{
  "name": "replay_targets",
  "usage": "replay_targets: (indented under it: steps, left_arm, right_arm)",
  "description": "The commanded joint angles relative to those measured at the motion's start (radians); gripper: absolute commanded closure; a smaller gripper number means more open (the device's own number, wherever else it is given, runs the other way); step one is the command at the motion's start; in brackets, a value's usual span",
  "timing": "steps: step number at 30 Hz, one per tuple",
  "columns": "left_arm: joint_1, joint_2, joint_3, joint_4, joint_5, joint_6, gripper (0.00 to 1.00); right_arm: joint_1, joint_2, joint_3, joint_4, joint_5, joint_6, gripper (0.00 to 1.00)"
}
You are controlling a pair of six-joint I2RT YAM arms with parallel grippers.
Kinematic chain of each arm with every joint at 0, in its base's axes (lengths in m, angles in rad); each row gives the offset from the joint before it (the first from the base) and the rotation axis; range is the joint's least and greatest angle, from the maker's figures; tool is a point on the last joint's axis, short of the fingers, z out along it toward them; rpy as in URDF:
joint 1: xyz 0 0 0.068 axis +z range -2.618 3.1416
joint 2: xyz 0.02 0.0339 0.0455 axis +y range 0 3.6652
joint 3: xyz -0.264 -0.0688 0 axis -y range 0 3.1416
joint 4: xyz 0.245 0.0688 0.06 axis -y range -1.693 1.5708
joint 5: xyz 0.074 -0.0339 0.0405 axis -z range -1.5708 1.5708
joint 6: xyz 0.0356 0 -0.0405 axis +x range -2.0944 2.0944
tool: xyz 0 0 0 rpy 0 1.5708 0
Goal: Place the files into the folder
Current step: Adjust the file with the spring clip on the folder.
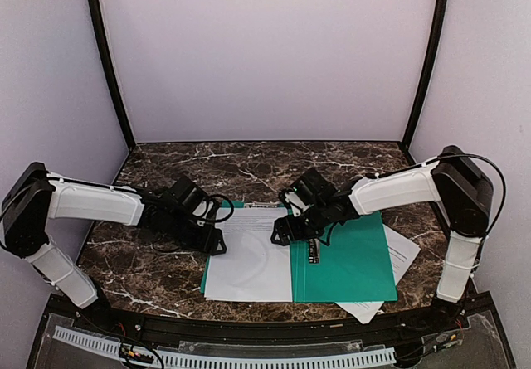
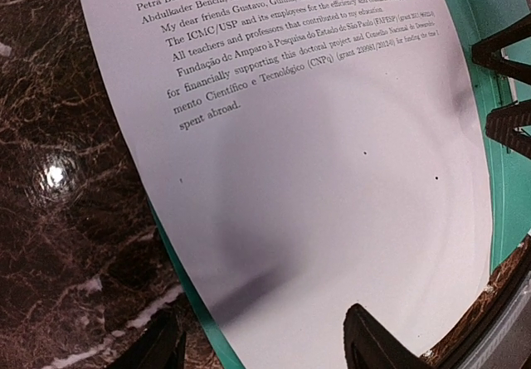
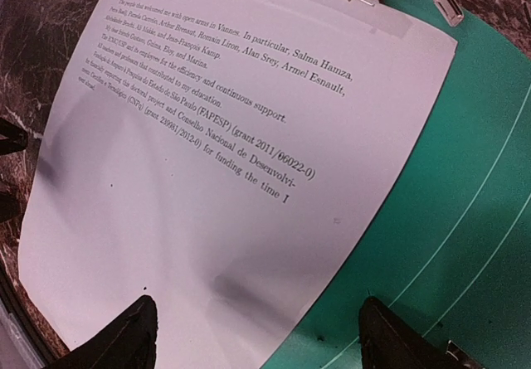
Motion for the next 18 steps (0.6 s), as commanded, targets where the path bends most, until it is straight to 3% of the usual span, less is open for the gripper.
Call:
replay_targets:
  steps: [1,18]
  left_arm:
    - [0.005,0.013,0.008,0.025,0.034,0.003,0.35]
    - [0.006,0.078,-0.012,0.101,0.096,-0.030,0.38]
  right_arm:
    - [0.013,0.027,-0.002,0.014,0.012,0.011,0.20]
    - [0.015,0.040,-0.003,0.024,0.000,0.017,0.20]
